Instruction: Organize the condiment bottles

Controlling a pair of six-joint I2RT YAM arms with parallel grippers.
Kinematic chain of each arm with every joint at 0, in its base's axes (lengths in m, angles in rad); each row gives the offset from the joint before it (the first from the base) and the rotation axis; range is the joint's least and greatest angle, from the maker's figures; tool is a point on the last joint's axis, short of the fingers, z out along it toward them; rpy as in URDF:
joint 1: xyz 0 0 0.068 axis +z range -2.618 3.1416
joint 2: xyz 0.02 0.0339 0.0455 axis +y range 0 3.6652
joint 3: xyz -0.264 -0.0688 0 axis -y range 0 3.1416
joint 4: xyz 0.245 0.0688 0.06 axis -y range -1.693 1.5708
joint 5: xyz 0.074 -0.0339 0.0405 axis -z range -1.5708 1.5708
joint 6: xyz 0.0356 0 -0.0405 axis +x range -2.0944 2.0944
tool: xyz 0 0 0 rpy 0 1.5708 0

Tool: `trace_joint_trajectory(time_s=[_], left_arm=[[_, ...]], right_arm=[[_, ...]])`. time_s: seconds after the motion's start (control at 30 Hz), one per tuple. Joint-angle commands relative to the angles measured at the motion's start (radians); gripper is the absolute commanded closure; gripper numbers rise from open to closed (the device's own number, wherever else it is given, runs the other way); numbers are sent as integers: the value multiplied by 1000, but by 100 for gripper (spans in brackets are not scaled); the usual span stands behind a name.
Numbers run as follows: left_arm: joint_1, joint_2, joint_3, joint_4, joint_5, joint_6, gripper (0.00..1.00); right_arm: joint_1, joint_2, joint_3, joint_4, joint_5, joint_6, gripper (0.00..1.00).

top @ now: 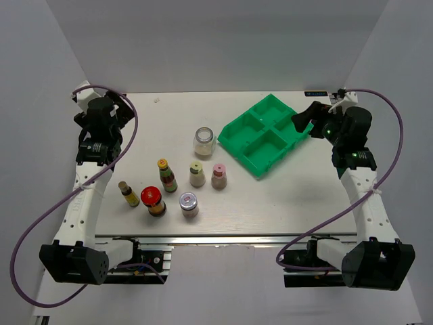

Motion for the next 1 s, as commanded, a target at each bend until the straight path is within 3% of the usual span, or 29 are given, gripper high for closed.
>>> trace_joint_trajectory(time_s=[0.0,0.17,0.33,0.47,0.63,0.77,0.97], left_arm=[[-2,-37,-13,-8,14,-16,2],[-2,-48,-36,-8,24,-16,2],[0,-66,-65,2,44,-31,2],[0,-78,-79,-12,48,-53,2],[0,-112,-114,-26,12,-91,2],[-2,-126,-108,-55,5,-122,2],[-2,-164,-149,-60,-36,-152,2]], right_arm=[[-1,-31,0,53,-72,-42,11],[62,-11,6,65,-233,-120,11],[383,44,66,-8,16,-270,11],[560,142,130,-19,53,-307,11],[844,289,170,93,142,-418,11],[955,409,184,263,136,-415,11],[1058,610,316,301,144,-421,11]])
